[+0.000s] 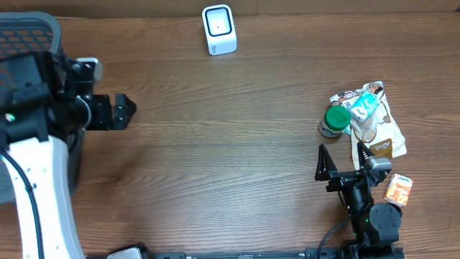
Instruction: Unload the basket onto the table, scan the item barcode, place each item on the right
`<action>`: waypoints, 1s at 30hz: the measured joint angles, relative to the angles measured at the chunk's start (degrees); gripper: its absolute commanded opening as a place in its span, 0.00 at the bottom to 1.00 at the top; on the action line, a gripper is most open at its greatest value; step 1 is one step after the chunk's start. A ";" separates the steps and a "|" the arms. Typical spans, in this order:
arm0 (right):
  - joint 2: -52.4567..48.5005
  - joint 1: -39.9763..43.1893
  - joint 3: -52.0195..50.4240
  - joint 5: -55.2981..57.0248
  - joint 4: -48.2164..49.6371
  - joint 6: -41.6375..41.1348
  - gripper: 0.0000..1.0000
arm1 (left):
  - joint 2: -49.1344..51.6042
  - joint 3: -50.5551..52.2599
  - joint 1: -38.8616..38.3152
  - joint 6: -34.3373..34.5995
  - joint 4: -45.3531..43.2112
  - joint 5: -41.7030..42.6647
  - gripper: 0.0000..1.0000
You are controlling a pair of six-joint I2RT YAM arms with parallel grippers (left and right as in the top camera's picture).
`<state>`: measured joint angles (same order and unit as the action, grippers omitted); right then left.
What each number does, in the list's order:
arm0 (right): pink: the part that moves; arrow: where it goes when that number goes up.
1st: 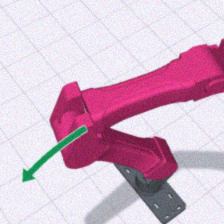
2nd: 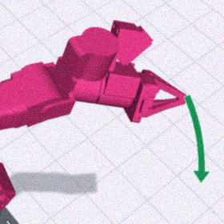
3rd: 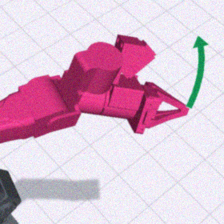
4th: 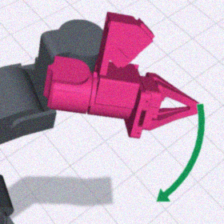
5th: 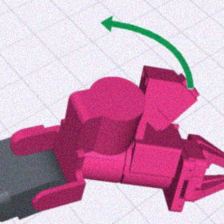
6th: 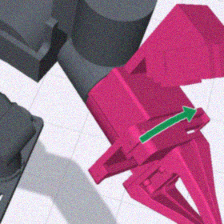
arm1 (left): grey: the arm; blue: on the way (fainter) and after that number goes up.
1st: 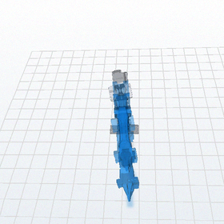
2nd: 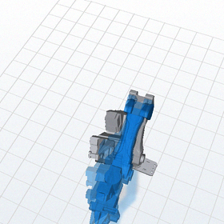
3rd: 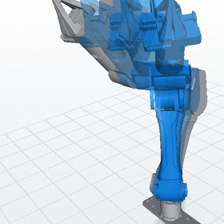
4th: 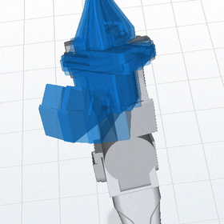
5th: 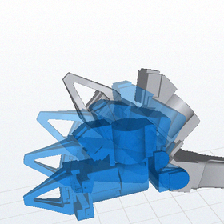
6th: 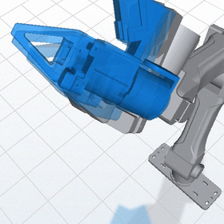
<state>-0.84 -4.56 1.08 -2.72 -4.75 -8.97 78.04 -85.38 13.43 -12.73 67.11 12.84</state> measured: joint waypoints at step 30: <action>0.00 -0.04 0.00 0.02 0.00 0.00 1.00 | -69.99 84.89 -11.96 -2.71 -68.61 -1.75 0.99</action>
<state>-0.84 -4.60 1.08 -2.70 -4.75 -8.97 8.05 -0.49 1.48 -15.44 -1.50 11.09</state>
